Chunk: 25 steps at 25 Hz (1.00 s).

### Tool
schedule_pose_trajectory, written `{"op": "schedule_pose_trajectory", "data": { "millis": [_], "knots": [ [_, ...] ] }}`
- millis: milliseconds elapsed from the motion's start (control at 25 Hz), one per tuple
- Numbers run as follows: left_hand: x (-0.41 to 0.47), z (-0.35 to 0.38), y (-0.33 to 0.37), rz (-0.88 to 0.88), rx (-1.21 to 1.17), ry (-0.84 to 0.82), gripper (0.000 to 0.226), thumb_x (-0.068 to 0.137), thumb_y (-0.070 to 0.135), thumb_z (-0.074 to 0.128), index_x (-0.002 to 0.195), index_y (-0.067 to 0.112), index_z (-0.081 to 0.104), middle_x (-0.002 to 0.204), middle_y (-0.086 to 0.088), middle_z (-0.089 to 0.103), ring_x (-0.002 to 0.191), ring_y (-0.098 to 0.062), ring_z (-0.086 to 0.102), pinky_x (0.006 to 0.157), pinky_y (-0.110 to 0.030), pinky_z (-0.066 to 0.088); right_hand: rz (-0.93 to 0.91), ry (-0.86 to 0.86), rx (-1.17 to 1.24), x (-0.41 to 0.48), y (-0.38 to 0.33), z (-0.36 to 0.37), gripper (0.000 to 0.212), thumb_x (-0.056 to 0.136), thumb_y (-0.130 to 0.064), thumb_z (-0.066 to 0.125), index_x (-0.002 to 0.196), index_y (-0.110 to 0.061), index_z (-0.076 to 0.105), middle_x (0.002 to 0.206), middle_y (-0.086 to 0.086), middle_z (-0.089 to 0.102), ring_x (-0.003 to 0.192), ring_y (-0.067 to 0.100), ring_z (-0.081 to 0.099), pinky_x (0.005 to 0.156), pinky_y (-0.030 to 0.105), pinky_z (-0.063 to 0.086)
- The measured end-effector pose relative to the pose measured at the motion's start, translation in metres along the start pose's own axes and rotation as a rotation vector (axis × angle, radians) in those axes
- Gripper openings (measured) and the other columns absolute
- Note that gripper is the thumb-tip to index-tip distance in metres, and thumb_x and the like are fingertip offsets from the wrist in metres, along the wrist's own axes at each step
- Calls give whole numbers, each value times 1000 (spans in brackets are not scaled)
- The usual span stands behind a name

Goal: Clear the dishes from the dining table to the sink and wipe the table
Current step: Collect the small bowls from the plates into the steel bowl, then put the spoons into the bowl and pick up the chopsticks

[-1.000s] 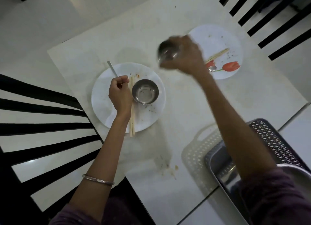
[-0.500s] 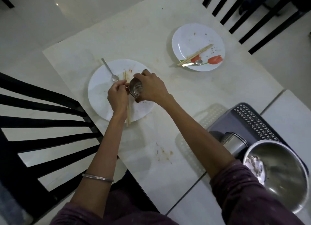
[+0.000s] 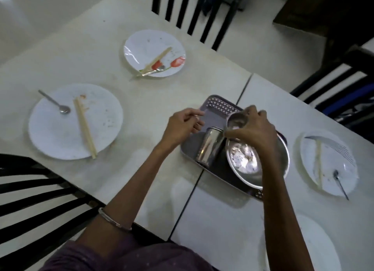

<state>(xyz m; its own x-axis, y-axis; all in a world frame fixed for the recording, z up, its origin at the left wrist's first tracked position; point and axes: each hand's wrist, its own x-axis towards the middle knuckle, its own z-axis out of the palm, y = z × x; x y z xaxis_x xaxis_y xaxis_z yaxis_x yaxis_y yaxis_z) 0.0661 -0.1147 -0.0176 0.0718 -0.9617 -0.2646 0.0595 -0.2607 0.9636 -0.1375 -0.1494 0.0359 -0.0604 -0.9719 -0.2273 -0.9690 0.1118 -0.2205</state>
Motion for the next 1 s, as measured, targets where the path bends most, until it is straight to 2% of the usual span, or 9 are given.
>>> {"op": "schedule_pose_trajectory", "data": {
  "millis": [280,360,440,560,600,680,760,920,1000],
  "knots": [
    [-15,55,-26,-80,133,-81,29,89,2,45,94,18,69,81,-6,73,68,-17,65,70,-34,57,196,-94,100,-16,76,74,92,67,-45,83,139,-13,36,135,19,40,119,45,51,93,47,48],
    [-19,67,-28,-72,173,-98,28,88,1,45,96,14,69,78,-4,72,63,-12,63,62,-27,55,187,-92,179,-20,81,75,95,67,-48,84,143,-16,37,140,17,38,126,42,45,99,48,46],
    [-22,81,-25,-29,201,-127,26,88,1,47,91,16,68,76,-2,72,57,-7,62,55,-20,53,125,23,266,-30,97,63,78,75,-46,79,140,-16,48,141,15,44,129,35,45,105,44,42],
    [-28,115,-15,61,203,-222,29,88,2,48,81,22,67,74,-1,72,57,-10,61,52,-21,52,366,537,377,-66,162,50,27,87,-28,66,105,-8,68,114,15,62,107,35,60,89,37,46],
    [-31,128,-13,84,199,-255,29,87,2,48,79,23,67,73,-1,72,57,-10,61,52,-21,52,508,549,348,-83,188,53,21,88,-22,66,100,-5,69,110,17,65,103,38,62,86,37,47],
    [-38,162,-11,107,175,-332,29,86,2,48,79,22,67,70,2,71,55,-11,60,51,-21,50,715,298,331,-121,227,68,27,84,-16,74,105,1,71,113,22,67,105,38,64,88,34,47],
    [-43,194,-13,123,163,-413,28,85,2,49,80,22,68,68,4,70,54,-10,58,51,-21,49,755,147,441,-141,243,90,33,79,-15,80,107,0,74,116,21,63,104,35,64,84,28,44],
    [-44,239,-24,96,172,-529,27,86,7,50,81,26,68,70,4,71,56,-8,59,55,-24,49,730,356,599,-141,249,98,19,79,-18,80,90,-2,77,98,16,67,90,28,65,69,21,35],
    [-40,257,-27,87,180,-550,26,83,10,49,81,26,70,72,2,72,58,-11,59,56,-27,48,739,543,770,-130,263,75,17,87,-22,73,89,-5,74,88,10,72,84,26,68,70,25,42]
  ]
}}
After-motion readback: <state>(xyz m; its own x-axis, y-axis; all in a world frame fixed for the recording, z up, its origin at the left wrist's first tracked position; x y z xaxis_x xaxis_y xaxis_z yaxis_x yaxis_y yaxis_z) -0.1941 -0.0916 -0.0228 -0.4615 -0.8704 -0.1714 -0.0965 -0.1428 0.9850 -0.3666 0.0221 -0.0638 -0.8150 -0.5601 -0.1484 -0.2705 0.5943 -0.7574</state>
